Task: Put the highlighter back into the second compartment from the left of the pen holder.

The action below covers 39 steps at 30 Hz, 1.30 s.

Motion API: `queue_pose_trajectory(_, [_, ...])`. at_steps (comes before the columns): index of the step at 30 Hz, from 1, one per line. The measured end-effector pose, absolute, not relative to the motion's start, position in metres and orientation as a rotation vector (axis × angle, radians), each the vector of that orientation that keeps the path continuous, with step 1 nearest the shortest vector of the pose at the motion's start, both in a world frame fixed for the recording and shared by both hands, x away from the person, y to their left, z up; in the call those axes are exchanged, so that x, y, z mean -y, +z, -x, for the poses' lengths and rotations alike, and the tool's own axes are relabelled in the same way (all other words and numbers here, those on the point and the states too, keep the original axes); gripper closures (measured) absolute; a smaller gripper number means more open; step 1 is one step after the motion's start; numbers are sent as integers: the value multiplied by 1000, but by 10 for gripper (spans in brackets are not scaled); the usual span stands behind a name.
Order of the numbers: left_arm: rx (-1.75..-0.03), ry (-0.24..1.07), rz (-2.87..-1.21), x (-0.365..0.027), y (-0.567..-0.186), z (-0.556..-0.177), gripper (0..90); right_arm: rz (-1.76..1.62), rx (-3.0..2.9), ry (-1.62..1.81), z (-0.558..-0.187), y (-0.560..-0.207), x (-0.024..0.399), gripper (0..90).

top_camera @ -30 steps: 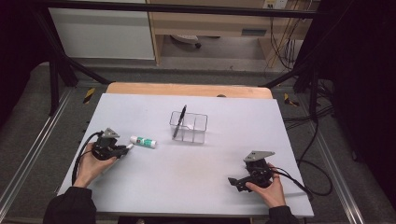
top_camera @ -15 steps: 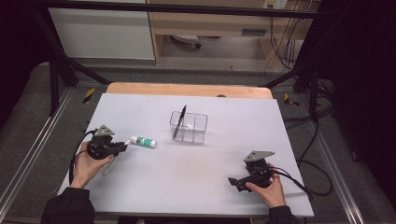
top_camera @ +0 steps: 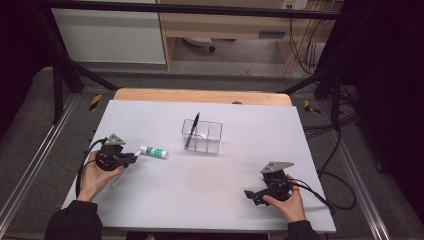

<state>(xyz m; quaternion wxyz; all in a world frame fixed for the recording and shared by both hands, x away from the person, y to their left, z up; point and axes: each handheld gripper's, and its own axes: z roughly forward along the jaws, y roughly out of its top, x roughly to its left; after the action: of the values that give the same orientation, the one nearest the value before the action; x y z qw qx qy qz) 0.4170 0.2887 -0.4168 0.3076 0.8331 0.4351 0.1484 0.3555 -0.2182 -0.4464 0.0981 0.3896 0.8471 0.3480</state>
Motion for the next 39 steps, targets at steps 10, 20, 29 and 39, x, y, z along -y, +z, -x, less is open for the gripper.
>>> queue_pose_trajectory(10, [-1183,375,-2278,-285,-434,-423,776,-1164,-2511,1030,-355,-447,217,9])
queue_pose_trajectory(20, [-1182,362,-2295,-291,-429,-417,665,-1155,-2514,1028,-355,-447,218,9])
queue_pose_trajectory(29, [-1174,371,-2340,-287,-431,-417,764,-1161,-2513,1029,-355,-447,218,9])
queue_pose_trajectory(39, [-1187,366,-2326,-288,-428,-416,779,-1163,-2514,1029,-355,-446,218,9])
